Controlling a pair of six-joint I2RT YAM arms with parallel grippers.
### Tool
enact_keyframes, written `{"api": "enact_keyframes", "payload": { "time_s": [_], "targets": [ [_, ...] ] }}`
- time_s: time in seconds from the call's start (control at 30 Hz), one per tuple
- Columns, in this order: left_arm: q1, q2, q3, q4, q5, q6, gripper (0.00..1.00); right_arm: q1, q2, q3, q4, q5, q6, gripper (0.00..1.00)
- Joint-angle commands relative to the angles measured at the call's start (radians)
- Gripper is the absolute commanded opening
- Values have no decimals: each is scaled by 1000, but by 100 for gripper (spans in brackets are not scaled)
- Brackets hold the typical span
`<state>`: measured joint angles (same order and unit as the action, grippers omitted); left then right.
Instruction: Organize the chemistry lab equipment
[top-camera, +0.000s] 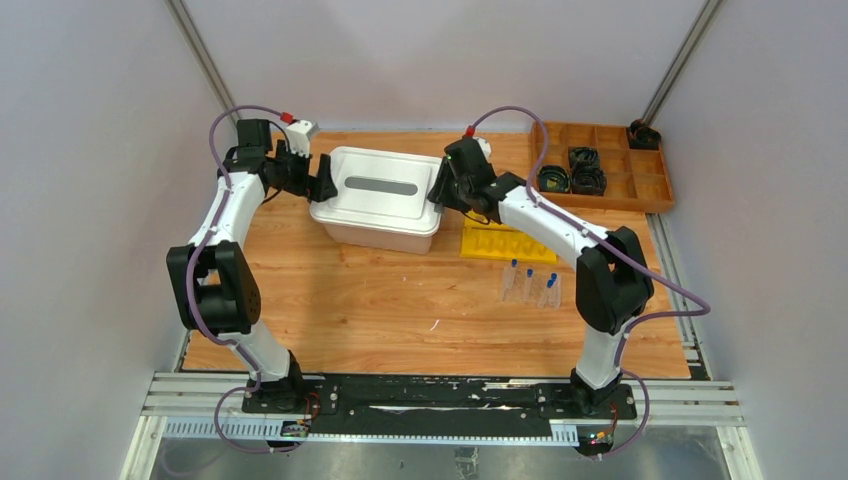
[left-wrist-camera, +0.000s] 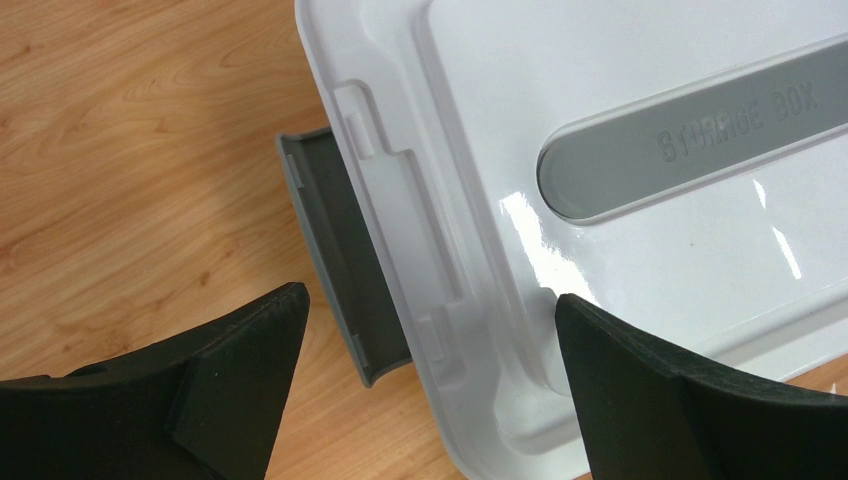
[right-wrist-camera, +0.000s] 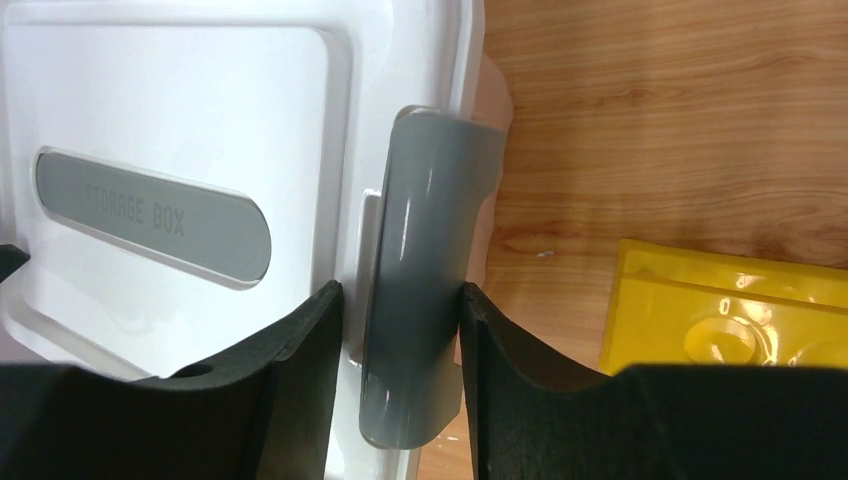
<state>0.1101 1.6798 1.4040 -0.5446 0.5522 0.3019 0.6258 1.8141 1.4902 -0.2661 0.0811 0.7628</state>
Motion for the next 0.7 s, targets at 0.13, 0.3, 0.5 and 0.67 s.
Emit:
{"api": "enact_keyframes", "payload": {
  "time_s": [0.13,0.3,0.5,0.67],
  "targets": [
    [20,-21,48,-63,-50,-8,100,26,2,51,-128,175,-100,29],
    [40,-27,49,-55,56,-104,100,21,-25,40,-129,216,-145,30],
    [42,15,13,-8,138,-206,100,-10,14,99,-165,105,-199,30],
    [66,84,6,7,280,-288,100,-12,36,135,-196,74,-226,30]
  ]
}}
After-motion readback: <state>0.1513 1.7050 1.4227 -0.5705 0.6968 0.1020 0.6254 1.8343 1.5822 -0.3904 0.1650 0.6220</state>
